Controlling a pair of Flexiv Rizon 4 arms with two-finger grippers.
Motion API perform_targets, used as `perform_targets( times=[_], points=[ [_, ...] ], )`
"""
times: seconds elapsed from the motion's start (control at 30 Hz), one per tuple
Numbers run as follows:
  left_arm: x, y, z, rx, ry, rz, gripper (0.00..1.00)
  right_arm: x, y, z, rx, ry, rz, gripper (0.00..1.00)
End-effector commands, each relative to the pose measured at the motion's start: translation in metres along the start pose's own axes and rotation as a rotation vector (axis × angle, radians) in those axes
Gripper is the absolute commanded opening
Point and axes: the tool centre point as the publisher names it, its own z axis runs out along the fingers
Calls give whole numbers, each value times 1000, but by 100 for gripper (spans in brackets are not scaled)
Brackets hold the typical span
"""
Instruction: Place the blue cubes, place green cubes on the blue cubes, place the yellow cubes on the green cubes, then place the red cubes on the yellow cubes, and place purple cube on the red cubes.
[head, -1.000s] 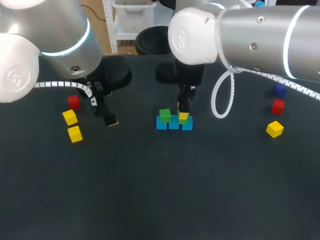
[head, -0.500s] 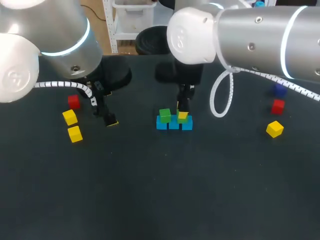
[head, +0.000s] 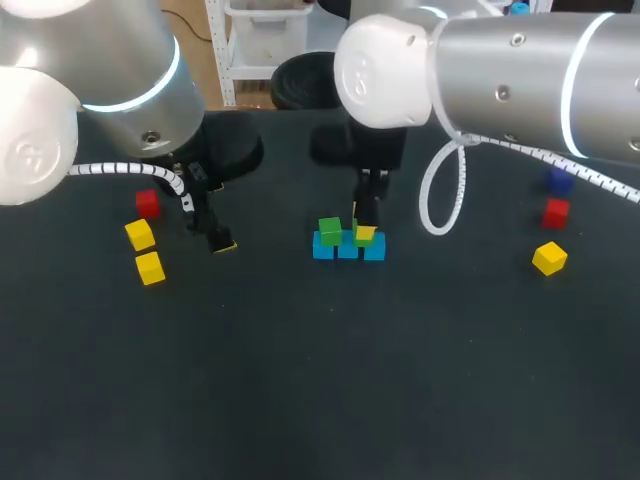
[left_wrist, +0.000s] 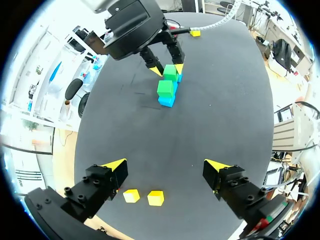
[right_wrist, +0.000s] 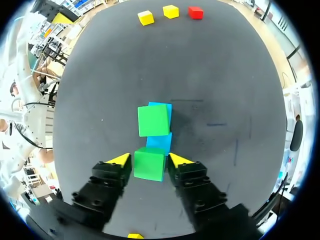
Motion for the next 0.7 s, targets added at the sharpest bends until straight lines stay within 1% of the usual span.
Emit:
perform_targets(
  times=[0.03,0.23,0.4,0.57,0.7],
  points=[
    [0,0,0,0,0,1,100,3,2,0,1,-15,0,100],
    [0,0,0,0,0,1,100,5,3,-2,7,-29,6,100],
    [0,0,0,0,0,1,100,5,5,-11,40,-96,12,100],
    [0,0,0,0,0,1,100,-3,8,-27,99,-188,4,100],
    [0,0,0,0,0,1,100,-14,12,-41,142,-222,-17,100]
  ],
)
